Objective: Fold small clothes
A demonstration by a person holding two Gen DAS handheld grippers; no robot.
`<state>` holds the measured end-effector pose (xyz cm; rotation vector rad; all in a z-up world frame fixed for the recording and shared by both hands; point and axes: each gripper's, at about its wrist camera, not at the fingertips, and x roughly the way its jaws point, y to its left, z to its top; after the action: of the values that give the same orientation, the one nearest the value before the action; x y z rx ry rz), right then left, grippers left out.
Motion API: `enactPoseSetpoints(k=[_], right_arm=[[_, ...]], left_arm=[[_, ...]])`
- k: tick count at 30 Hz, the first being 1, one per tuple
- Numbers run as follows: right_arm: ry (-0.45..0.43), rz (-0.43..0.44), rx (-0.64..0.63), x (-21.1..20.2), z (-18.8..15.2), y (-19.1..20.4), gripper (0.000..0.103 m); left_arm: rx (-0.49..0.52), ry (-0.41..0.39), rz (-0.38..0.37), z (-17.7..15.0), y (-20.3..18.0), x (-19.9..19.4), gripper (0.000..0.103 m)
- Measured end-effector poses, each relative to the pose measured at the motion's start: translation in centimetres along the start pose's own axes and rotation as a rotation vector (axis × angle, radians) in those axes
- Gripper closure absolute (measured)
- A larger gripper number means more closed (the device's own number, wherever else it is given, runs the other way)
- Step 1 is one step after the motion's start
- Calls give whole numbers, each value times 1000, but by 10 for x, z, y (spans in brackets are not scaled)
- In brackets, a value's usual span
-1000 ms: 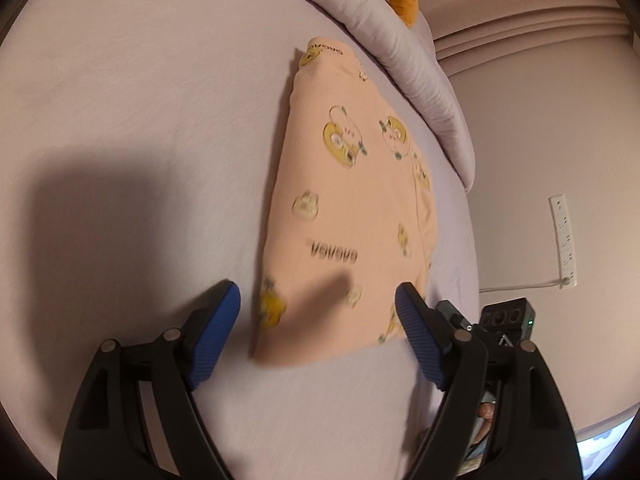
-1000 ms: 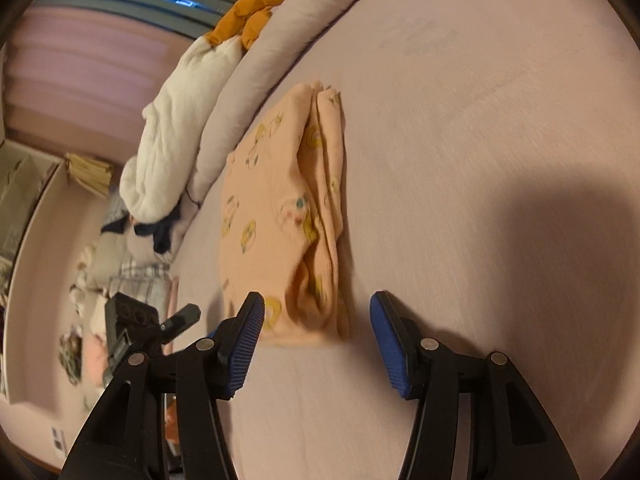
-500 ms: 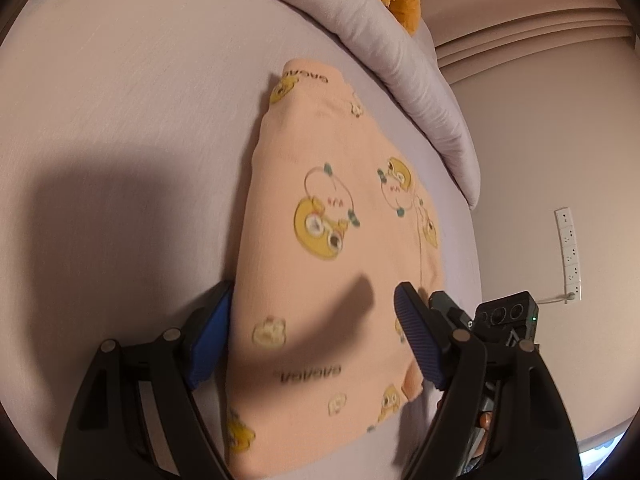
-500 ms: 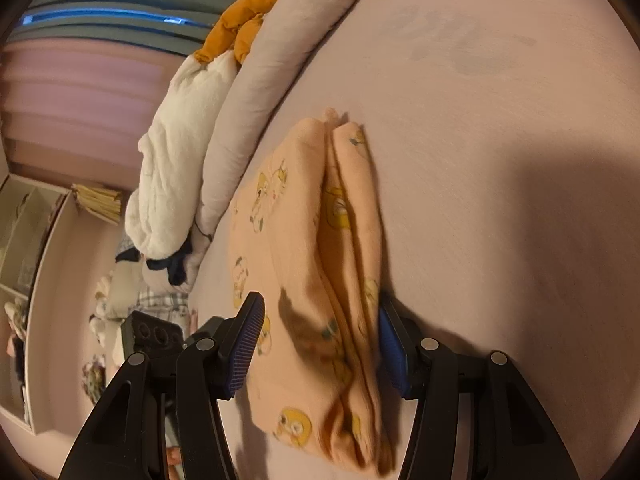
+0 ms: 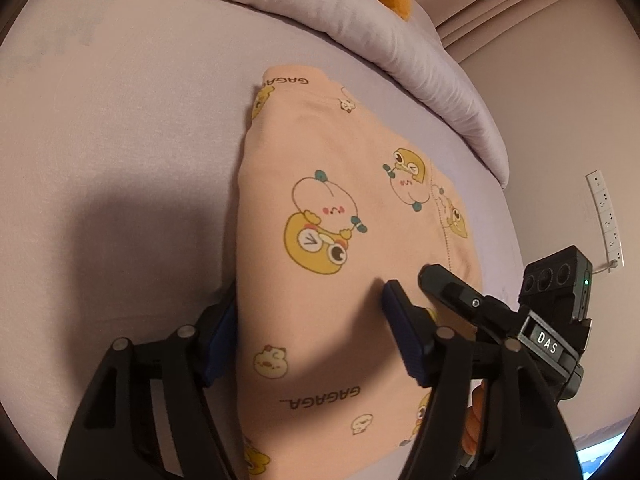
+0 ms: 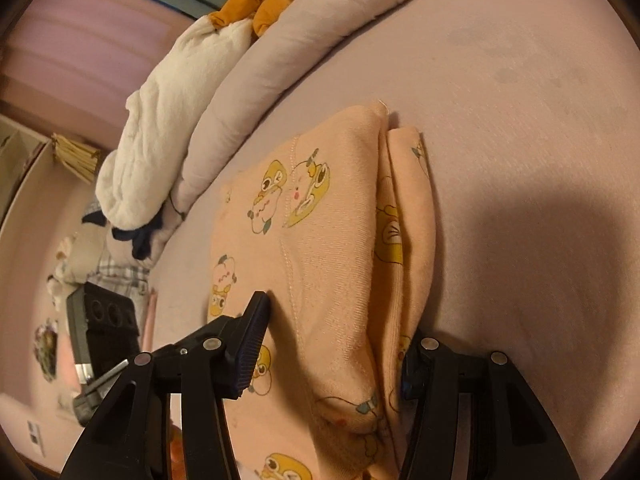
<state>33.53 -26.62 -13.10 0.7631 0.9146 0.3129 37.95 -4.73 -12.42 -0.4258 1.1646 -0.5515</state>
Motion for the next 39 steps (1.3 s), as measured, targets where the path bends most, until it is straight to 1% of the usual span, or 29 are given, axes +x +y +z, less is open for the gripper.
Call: enactPoseSetpoints(k=[2, 4, 7, 10, 12, 16, 21, 39], right_arm=[[-6, -13, -20, 1, -1, 2, 48], [-5, -23, -33, 2, -1, 3, 48], [2, -36, -38, 4, 0, 5, 50], [13, -69, -67, 7, 2, 11, 51], [15, -86, -88, 9, 1, 14, 51], [11, -97, -108, 9, 0, 15, 53], [6, -113, -132, 11, 0, 17, 54], [3, -116, -138, 13, 0, 18, 54]], left_arm=[[-1, -1, 3, -1, 3, -1, 43], [-3, -1, 7, 0, 5, -2, 45], [14, 0, 31, 2, -1, 1, 45], [44, -4, 67, 1, -6, 2, 45], [57, -7, 78, 1, -8, 4, 45], [73, -12, 88, 1, -9, 3, 46], [96, -20, 109, 1, -13, 3, 46], [107, -25, 119, 2, -15, 5, 45]])
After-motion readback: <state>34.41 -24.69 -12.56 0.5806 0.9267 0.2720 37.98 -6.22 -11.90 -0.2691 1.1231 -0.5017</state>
